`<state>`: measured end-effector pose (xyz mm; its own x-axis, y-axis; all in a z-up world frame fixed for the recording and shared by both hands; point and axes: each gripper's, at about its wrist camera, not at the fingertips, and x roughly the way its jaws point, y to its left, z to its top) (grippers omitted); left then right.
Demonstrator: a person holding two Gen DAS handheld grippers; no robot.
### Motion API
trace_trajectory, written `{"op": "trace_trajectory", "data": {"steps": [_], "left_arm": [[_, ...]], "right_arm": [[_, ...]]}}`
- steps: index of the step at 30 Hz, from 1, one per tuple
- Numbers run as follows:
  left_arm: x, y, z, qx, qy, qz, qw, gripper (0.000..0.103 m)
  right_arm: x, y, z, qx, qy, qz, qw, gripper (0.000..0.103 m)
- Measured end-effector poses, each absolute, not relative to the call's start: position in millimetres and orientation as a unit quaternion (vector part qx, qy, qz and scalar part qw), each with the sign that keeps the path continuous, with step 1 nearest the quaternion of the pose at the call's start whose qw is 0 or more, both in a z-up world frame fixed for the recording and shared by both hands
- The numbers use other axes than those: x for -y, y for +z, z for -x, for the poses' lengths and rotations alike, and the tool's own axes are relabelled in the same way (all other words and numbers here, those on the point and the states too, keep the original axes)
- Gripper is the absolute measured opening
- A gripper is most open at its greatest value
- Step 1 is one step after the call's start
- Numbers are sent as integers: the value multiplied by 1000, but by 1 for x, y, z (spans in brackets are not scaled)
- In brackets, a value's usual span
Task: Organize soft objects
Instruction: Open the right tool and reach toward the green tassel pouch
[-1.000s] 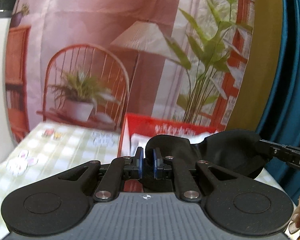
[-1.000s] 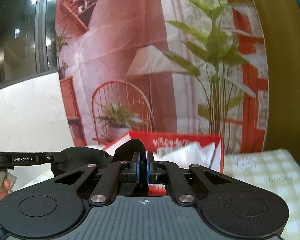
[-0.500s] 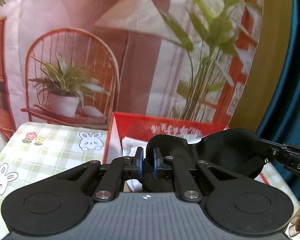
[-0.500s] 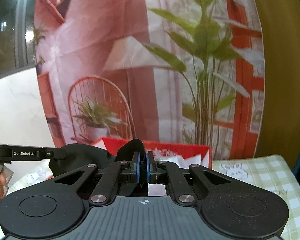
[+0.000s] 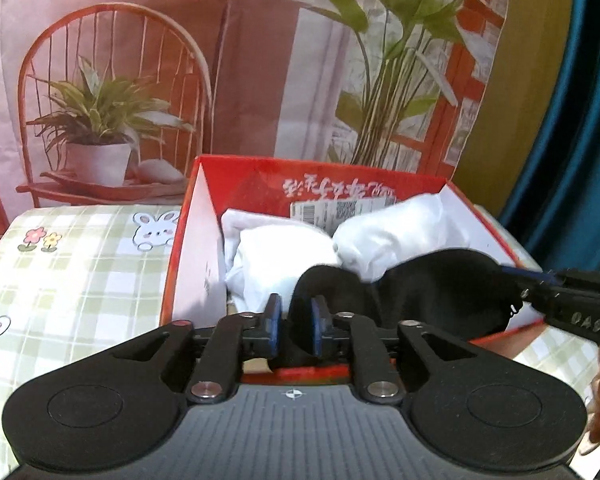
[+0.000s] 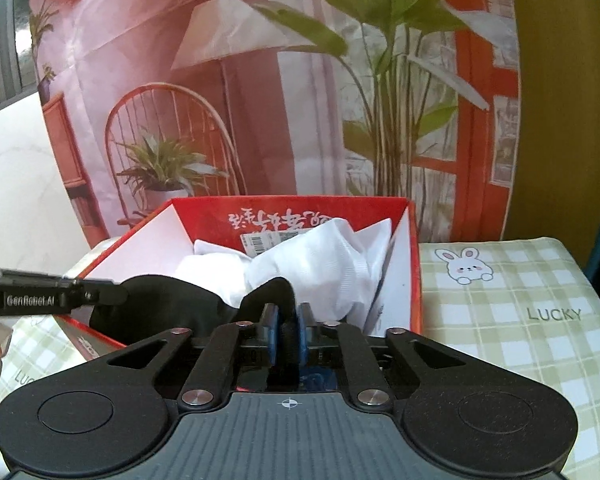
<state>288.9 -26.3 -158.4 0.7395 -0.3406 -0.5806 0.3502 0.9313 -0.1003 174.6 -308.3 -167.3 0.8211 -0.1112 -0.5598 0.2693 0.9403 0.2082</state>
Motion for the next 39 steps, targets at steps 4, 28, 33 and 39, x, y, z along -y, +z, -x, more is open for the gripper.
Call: {"op": "trace_trajectory", "data": {"steps": [4, 28, 33, 39], "left_arm": [[15, -156, -279, -300, -193, 7, 934, 40], [-10, -195, -151, -341, -200, 57, 917, 47], [-1, -208, -142, -367, -222, 47, 902, 47], [6, -216, -136, -395, -229, 31, 889, 47]], "right_arm": [[302, -160, -160, -265, -110, -124, 950, 28], [216, -189, -56, -311, -21, -133, 941, 34], [205, -187, -46, -331, -13, -111, 937, 33], [197, -184, -39, -357, 6, -89, 930, 33]]}}
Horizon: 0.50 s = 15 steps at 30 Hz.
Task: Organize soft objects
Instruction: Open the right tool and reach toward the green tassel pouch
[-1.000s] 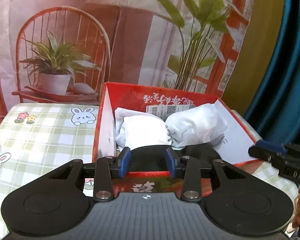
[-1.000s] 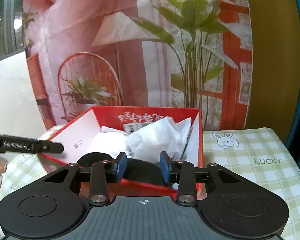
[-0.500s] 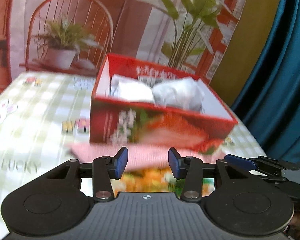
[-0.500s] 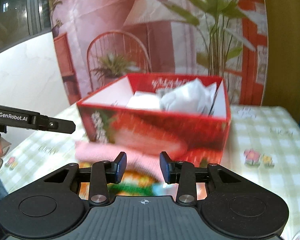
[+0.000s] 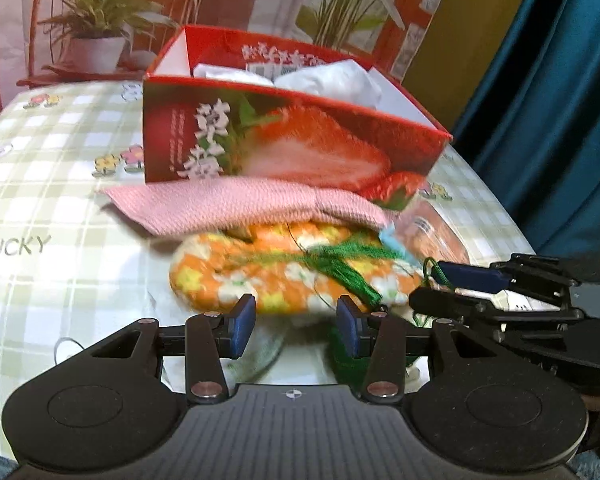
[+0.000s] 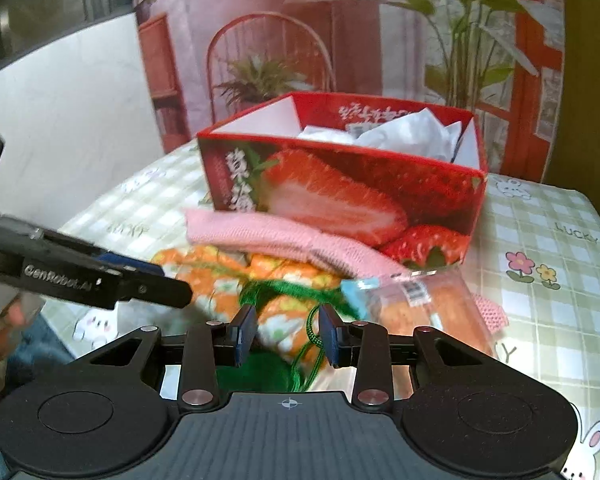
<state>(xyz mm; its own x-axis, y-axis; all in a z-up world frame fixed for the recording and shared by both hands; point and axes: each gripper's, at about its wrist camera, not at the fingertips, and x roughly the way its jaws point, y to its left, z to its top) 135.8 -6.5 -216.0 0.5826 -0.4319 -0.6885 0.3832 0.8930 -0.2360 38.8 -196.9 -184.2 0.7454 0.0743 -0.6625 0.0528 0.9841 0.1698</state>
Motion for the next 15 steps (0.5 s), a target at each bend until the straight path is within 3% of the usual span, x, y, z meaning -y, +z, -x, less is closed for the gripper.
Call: {"op": "trace_trajectory", "data": {"steps": [15], "left_arm": [[4, -235, -137, -430, -245, 57, 867, 46]], "right_arm": [[184, -210, -35, -411, 48, -93, 906, 33]]}}
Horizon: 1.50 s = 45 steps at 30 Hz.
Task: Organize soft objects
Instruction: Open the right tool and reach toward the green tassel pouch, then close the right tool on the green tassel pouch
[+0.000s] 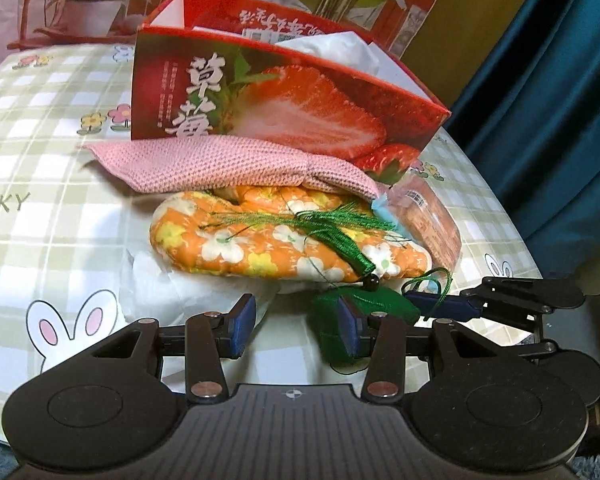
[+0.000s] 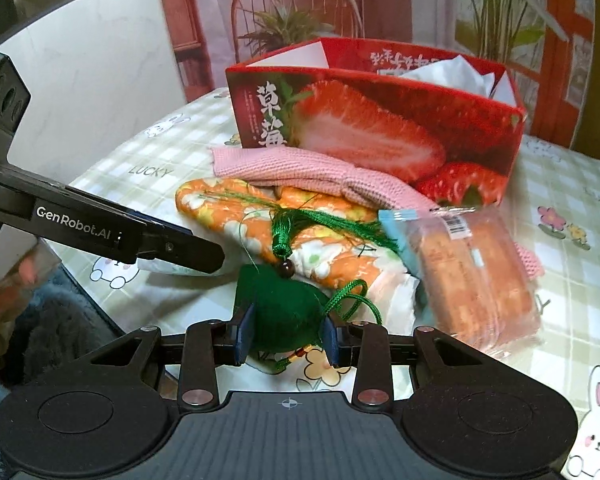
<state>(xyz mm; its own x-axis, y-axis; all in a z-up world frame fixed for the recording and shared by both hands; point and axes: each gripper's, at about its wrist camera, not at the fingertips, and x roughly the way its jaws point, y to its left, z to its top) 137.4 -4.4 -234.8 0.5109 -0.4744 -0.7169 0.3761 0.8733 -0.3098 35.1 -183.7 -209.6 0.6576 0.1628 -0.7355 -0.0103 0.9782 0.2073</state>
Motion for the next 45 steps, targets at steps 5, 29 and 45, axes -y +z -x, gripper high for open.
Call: {"op": "trace_trajectory", "data": {"steps": [5, 29, 45], "left_arm": [[7, -240, -141, -429, -253, 64, 865, 44], [4, -248, -147, -434, -268, 98, 855, 44], [10, -266, -158, -448, -324, 142, 821, 47]], "right_arm": [[187, -214, -41, -408, 52, -107, 905, 34], [189, -221, -45, -420, 62, -124, 897, 45], [190, -224, -49, -433, 67, -126, 890, 48]]}}
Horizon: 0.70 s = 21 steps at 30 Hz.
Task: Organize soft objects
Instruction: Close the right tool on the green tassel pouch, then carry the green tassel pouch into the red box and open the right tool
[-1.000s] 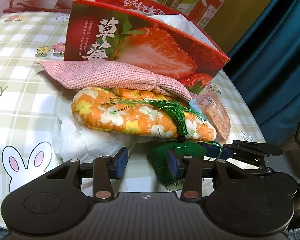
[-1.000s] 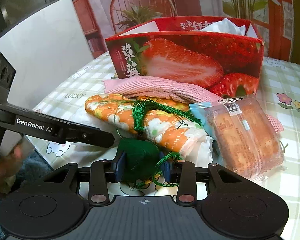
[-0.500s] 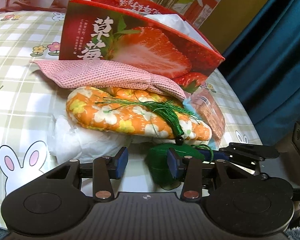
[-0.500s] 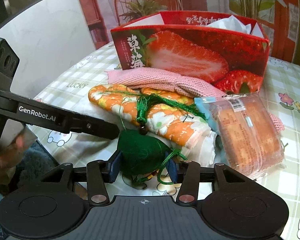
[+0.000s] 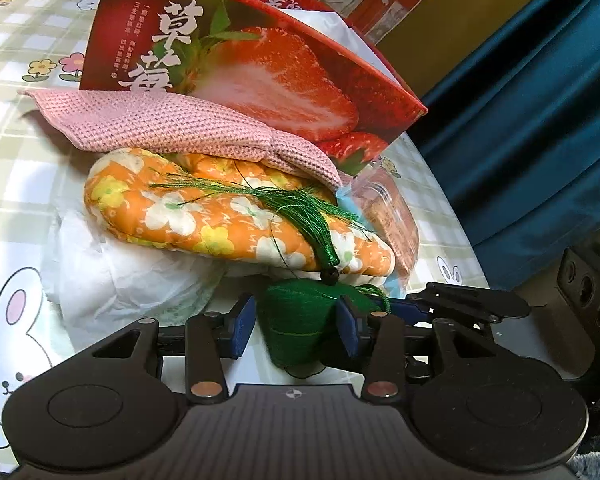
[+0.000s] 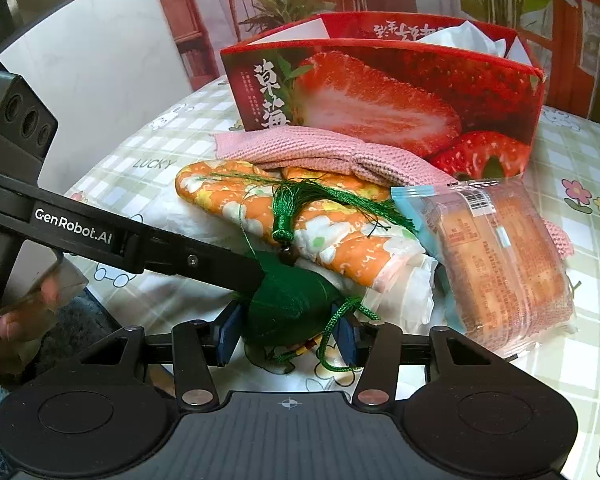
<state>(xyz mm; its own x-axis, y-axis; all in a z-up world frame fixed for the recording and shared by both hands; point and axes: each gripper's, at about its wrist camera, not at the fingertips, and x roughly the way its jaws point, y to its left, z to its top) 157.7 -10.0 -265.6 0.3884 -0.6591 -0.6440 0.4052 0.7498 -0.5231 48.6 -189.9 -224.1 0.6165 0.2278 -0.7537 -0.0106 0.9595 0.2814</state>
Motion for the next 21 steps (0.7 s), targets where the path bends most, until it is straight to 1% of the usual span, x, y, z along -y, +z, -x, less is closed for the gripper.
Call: {"op": "trace_trajectory", "data": {"steps": [2, 5, 15, 21], "left_arm": [[10, -267, -158, -448, -330, 142, 819, 47], [14, -269, -158, -449, -338, 142, 815, 47], [17, -272, -159, -446, -351, 144, 811, 47], [9, -246, -154, -403, -365, 137, 828, 47]], "right_arm": [[190, -224, -49, -435, 67, -125, 889, 50], [190, -226, -50, -439, 68, -123, 887, 50], [193, -227, -49, -438, 68, -135, 886, 45], [192, -210, -45, -410, 72, -125, 900, 44]]}}
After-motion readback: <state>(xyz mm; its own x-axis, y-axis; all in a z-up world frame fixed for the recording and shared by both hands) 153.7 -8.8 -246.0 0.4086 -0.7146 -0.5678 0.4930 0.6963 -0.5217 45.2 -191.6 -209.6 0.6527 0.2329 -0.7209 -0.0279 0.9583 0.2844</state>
